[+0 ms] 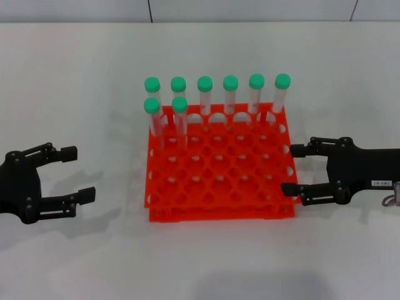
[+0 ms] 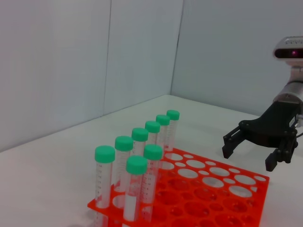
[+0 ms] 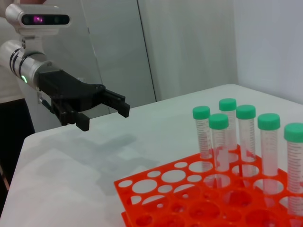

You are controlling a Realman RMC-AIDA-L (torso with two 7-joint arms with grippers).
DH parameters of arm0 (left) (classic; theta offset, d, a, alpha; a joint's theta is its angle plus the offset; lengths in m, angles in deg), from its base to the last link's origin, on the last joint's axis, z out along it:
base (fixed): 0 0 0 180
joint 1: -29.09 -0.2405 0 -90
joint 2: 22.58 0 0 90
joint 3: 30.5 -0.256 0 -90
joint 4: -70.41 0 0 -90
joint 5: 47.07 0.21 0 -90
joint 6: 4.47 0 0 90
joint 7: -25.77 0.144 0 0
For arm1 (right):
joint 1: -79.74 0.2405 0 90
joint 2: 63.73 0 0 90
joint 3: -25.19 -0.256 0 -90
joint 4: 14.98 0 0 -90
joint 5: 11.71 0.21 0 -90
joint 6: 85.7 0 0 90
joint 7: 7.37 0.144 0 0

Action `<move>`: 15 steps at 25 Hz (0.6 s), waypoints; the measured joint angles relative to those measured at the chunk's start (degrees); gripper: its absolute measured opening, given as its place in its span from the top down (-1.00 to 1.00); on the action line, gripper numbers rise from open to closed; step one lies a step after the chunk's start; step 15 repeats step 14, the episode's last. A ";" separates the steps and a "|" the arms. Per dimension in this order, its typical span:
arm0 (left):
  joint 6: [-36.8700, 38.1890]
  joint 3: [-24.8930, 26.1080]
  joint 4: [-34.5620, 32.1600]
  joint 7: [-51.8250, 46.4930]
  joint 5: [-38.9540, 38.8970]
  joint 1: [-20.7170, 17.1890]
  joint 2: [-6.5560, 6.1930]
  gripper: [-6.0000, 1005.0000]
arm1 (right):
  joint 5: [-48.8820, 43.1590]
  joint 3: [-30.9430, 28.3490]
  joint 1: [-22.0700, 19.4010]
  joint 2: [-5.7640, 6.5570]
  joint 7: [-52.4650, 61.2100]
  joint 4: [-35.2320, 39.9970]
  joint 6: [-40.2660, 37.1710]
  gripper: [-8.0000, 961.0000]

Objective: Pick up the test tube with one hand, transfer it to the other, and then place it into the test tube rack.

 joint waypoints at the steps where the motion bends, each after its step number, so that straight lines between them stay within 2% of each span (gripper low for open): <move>1: -0.01 0.00 0.00 -0.04 0.01 0.04 0.00 -0.78 | -0.02 0.00 0.00 0.03 0.01 -0.02 0.00 -0.72; 15: -0.51 0.24 0.00 -1.53 1.94 1.89 -0.08 -0.78 | -0.50 0.00 0.04 0.05 -0.06 -0.47 0.36 -0.72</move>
